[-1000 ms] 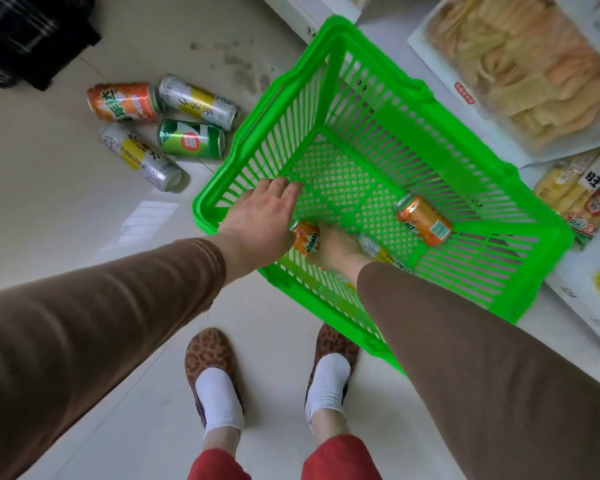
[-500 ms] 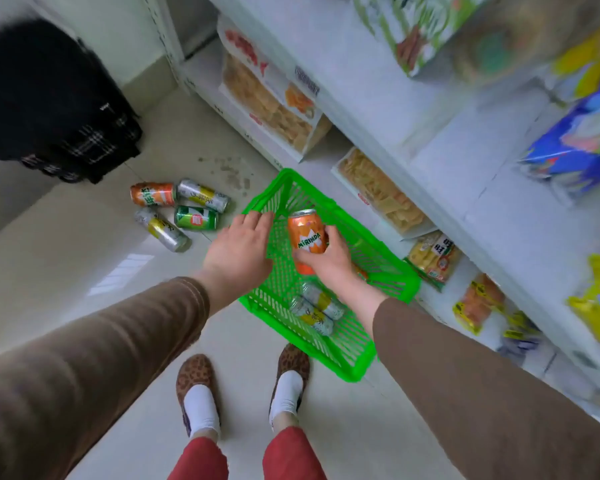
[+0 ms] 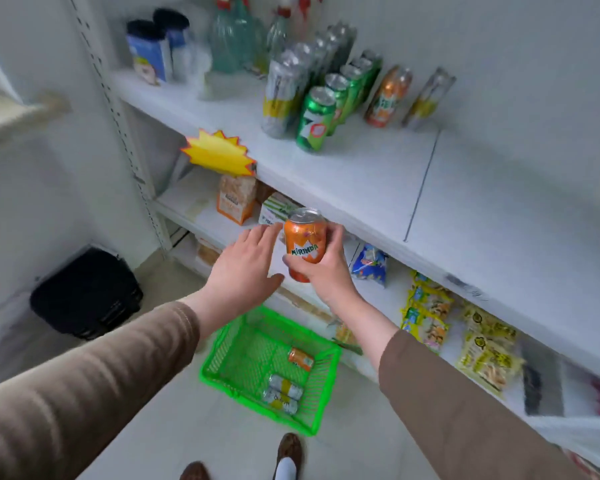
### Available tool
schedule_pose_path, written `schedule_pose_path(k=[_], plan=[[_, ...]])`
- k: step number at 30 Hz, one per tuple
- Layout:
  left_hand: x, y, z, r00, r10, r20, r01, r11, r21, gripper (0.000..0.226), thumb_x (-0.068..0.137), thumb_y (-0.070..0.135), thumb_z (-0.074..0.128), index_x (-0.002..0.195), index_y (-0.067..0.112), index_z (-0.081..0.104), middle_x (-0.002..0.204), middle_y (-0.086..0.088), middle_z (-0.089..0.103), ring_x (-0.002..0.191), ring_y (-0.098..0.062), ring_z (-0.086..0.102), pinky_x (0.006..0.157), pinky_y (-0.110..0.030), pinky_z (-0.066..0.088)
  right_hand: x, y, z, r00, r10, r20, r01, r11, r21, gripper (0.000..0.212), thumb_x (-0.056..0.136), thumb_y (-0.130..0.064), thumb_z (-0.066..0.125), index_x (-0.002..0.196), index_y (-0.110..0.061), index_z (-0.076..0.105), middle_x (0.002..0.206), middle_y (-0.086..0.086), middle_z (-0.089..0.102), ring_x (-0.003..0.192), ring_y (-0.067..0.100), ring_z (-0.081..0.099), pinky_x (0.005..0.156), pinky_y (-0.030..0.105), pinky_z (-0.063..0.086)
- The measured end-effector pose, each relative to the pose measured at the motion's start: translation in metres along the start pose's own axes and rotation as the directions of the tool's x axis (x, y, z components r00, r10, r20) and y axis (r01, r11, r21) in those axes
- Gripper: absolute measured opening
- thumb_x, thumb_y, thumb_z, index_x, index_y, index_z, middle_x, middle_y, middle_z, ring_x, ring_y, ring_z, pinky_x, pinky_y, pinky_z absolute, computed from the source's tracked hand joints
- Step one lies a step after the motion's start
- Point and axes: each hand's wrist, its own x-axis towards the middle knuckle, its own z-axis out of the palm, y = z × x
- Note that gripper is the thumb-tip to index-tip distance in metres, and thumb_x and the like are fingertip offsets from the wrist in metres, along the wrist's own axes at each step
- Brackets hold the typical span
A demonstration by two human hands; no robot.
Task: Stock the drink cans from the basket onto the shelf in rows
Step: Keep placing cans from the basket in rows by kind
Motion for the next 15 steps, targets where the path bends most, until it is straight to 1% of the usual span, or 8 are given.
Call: schedule_pose_path(k=[1,3,4,5,7,10,12,15], plan=[[0.006,0.01,-0.012,0.999,0.03,-0.018,-0.03,1.0,0.001,0.088,0.075,0.038,0.072,0.149,0.016,0.028,0.135,-0.007,0.046,0.123,-0.03,0.045,0.097,-0.044,0.046,0.0,-0.013,-0.009,1.0,-0.022,-0.01,0.022,1.0,0.021,0.076,0.072,-0.008,0.089,0.127,-0.023,0.039,0.119,-0.001,0.062,0.099,0.006,0.066,0.084,0.021,0.05],[0.021,0.027,-0.029,0.996,0.083,-0.046,-0.083,0.997,0.002,0.088,0.076,0.038,0.071,0.149,0.015,0.028,0.135,-0.007,0.046,0.123,-0.029,0.044,0.099,-0.043,0.044,0.003,-0.034,-0.027,0.998,-0.053,-0.018,0.054,0.995,0.081,0.078,0.077,-0.002,0.085,0.136,-0.023,0.038,0.118,-0.005,0.062,0.092,-0.005,0.065,0.077,0.015,0.05],[0.03,0.035,-0.035,0.993,0.105,-0.056,-0.105,0.994,0.005,0.087,0.077,0.038,0.07,0.149,0.015,0.027,0.135,-0.007,0.045,0.124,-0.029,0.044,0.1,-0.043,0.044,0.007,-0.039,-0.035,0.998,-0.059,-0.029,0.061,0.993,0.097,0.077,0.08,-0.002,0.083,0.139,-0.022,0.038,0.12,-0.004,0.062,0.092,-0.008,0.065,0.077,0.013,0.05],[0.039,0.042,-0.039,0.991,0.12,-0.065,-0.12,0.993,0.009,0.087,0.078,0.039,0.069,0.15,0.015,0.026,0.136,-0.006,0.045,0.125,-0.029,0.043,0.101,-0.043,0.044,0.011,-0.044,-0.043,0.997,-0.057,-0.042,0.062,0.991,0.118,0.074,0.083,-0.005,0.081,0.141,-0.022,0.038,0.123,-0.001,0.063,0.094,-0.007,0.064,0.08,0.013,0.05],[0.059,0.055,-0.043,0.989,0.132,-0.062,-0.131,0.991,0.013,0.086,0.08,0.039,0.067,0.151,0.016,0.023,0.14,-0.006,0.042,0.129,-0.028,0.041,0.104,-0.04,0.042,0.025,-0.048,-0.061,0.997,-0.028,-0.069,0.039,0.985,0.166,0.069,0.089,-0.013,0.076,0.144,-0.023,0.037,0.127,0.001,0.062,0.102,-0.001,0.064,0.087,0.017,0.05],[0.091,0.074,-0.038,0.992,0.116,-0.043,-0.116,0.993,0.003,0.088,0.082,0.039,0.068,0.152,0.017,0.02,0.143,-0.006,0.039,0.131,-0.028,0.039,0.104,-0.041,0.042,0.056,-0.042,-0.087,0.995,0.046,-0.09,-0.025,0.976,0.215,0.066,0.094,-0.022,0.071,0.148,-0.026,0.033,0.131,0.001,0.061,0.115,0.013,0.061,0.097,0.027,0.05],[0.114,0.085,-0.029,0.996,0.089,-0.03,-0.089,0.996,0.0,0.088,0.083,0.04,0.069,0.152,0.017,0.018,0.144,-0.007,0.038,0.131,-0.028,0.039,0.104,-0.042,0.042,0.082,-0.033,-0.105,0.992,0.079,-0.098,-0.057,0.975,0.216,0.068,0.092,-0.025,0.073,0.147,-0.028,0.033,0.131,0.0,0.061,0.118,0.013,0.06,0.102,0.032,0.048],[0.148,0.103,-0.012,0.999,0.031,-0.018,-0.032,0.999,-0.027,0.087,0.083,0.04,0.067,0.152,0.017,0.017,0.144,-0.007,0.037,0.131,-0.029,0.038,0.104,-0.043,0.042,0.122,-0.021,-0.13,0.98,0.141,-0.143,-0.105,0.966,0.236,0.064,0.082,-0.024,0.081,0.135,-0.026,0.045,0.125,0.0,0.063,0.116,0.017,0.061,0.101,0.033,0.048]])
